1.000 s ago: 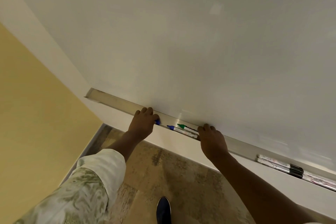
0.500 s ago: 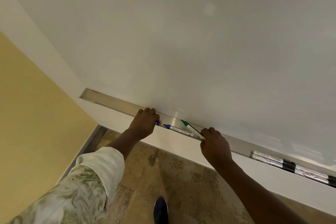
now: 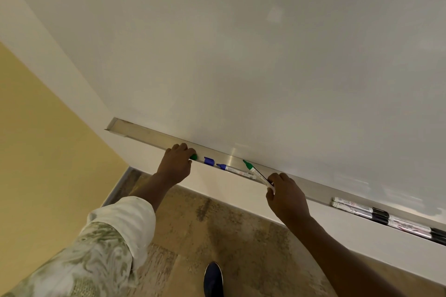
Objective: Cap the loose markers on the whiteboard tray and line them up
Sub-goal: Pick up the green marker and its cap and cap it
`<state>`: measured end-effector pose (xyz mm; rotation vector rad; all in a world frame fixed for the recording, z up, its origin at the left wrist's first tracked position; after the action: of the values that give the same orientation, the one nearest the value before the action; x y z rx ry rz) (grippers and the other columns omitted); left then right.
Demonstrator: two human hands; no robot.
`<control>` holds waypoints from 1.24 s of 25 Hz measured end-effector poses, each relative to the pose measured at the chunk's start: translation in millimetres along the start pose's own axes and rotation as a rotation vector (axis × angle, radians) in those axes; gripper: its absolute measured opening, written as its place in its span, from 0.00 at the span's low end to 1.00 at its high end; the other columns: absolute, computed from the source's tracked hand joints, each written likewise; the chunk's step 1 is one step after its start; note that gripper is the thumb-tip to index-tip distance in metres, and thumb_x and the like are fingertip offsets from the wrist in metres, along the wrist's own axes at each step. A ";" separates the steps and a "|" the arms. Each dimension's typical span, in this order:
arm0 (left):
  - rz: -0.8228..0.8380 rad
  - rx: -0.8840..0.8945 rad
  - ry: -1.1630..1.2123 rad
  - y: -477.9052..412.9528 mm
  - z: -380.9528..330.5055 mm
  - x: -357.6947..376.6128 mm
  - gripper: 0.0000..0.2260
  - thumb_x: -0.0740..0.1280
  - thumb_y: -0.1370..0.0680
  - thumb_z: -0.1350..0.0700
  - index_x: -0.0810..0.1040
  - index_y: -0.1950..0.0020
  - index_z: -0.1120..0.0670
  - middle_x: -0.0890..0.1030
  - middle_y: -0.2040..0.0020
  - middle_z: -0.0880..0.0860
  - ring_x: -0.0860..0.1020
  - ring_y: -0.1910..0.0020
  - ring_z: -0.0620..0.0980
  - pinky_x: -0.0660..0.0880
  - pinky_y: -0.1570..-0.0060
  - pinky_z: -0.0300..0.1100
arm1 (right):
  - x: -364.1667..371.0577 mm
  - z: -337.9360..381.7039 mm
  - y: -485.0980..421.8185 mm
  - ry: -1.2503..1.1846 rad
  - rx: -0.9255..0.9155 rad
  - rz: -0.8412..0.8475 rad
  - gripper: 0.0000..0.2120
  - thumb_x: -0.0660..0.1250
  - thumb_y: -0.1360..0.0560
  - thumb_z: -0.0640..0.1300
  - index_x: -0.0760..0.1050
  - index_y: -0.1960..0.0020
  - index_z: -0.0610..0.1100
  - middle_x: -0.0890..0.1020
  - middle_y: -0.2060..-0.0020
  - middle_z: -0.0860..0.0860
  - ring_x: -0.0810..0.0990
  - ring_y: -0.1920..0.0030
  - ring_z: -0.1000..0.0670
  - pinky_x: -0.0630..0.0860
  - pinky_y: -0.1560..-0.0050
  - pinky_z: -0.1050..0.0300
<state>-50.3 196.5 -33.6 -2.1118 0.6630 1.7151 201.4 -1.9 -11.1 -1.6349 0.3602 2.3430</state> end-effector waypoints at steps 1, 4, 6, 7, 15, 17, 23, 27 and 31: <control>-0.003 0.000 0.007 -0.7 -1.1 -0.9 0.08 0.67 0.24 0.60 0.80 0.47 0.53 0.78 0.52 0.52 0.75 0.53 0.55 0.74 0.52 0.51 | -0.5 1.1 0.5 0.000 -0.003 -0.001 0.09 0.67 0.25 0.42 0.76 0.44 0.45 0.80 0.54 0.49 0.73 0.61 0.53 0.70 0.65 0.61; -0.008 0.001 0.005 -5.2 -4.8 -4.2 0.03 0.67 0.22 0.59 0.78 0.50 0.54 0.79 0.53 0.53 0.75 0.55 0.54 0.73 0.54 0.48 | -2.3 4.4 1.5 -0.007 -0.013 -0.005 0.09 0.66 0.25 0.42 0.76 0.45 0.45 0.80 0.54 0.49 0.72 0.61 0.53 0.69 0.65 0.61; 0.004 0.027 -0.001 -8.4 -7.2 -3.9 0.02 0.67 0.23 0.60 0.77 0.51 0.55 0.79 0.55 0.53 0.75 0.56 0.54 0.71 0.55 0.47 | -3.2 6.6 2.7 -0.004 -0.018 -0.007 0.09 0.66 0.25 0.42 0.76 0.45 0.46 0.80 0.55 0.49 0.72 0.62 0.53 0.69 0.65 0.62; 0.017 0.050 -0.002 -9.9 -9.3 -3.9 0.02 0.67 0.23 0.61 0.77 0.51 0.56 0.79 0.55 0.54 0.76 0.56 0.55 0.69 0.56 0.47 | -3.9 7.8 3.5 -0.006 -0.021 -0.006 0.08 0.67 0.25 0.42 0.76 0.46 0.46 0.80 0.55 0.49 0.72 0.62 0.53 0.70 0.66 0.62; -0.045 0.086 0.374 -14.7 -26.5 -23.3 0.04 0.68 0.26 0.66 0.78 0.53 0.58 0.79 0.57 0.55 0.76 0.59 0.53 0.74 0.57 0.45 | -22.8 33.1 4.6 -0.045 -0.072 -0.050 0.10 0.67 0.24 0.42 0.76 0.43 0.47 0.80 0.52 0.49 0.73 0.59 0.53 0.68 0.65 0.63; -0.089 0.118 0.482 -13.1 -45.6 -36.7 0.05 0.68 0.24 0.65 0.79 0.50 0.58 0.80 0.54 0.53 0.76 0.59 0.47 0.72 0.56 0.33 | -34.0 43.5 3.3 -0.035 -0.101 -0.085 0.12 0.67 0.24 0.43 0.76 0.41 0.47 0.80 0.51 0.49 0.72 0.59 0.54 0.66 0.66 0.65; -0.132 0.180 0.644 -1.9 -94.1 -85.1 0.06 0.68 0.22 0.63 0.79 0.46 0.57 0.81 0.50 0.50 0.78 0.54 0.42 0.71 0.54 0.26 | -67.4 54.2 4.1 -0.015 -0.120 -0.151 0.12 0.66 0.24 0.43 0.75 0.41 0.47 0.78 0.53 0.49 0.71 0.59 0.53 0.69 0.66 0.61; -0.145 0.294 0.618 7.1 -121.9 -103.4 0.06 0.68 0.22 0.63 0.79 0.46 0.55 0.81 0.50 0.51 0.79 0.52 0.46 0.74 0.50 0.36 | -81.0 48.4 9.3 0.009 -0.122 -0.161 0.12 0.67 0.25 0.43 0.75 0.41 0.47 0.78 0.53 0.50 0.74 0.58 0.51 0.72 0.66 0.60; -0.119 0.382 0.560 14.5 -148.1 -112.2 0.08 0.67 0.22 0.64 0.79 0.47 0.53 0.79 0.50 0.49 0.77 0.52 0.45 0.71 0.50 0.32 | -92.2 41.6 16.6 0.036 -0.124 -0.152 0.11 0.67 0.26 0.42 0.76 0.44 0.47 0.77 0.54 0.50 0.74 0.59 0.51 0.75 0.67 0.59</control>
<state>44.6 121.2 108.0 -2.2824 0.9051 0.8372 189.8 -9.5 90.5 -1.6972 0.0949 2.2658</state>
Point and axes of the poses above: each hand's wrist, its own y-axis away from the middle knuckle, its own x-axis out of the palm, z = x × y, the point moved 8 cm from there along -y, towards the middle knuckle
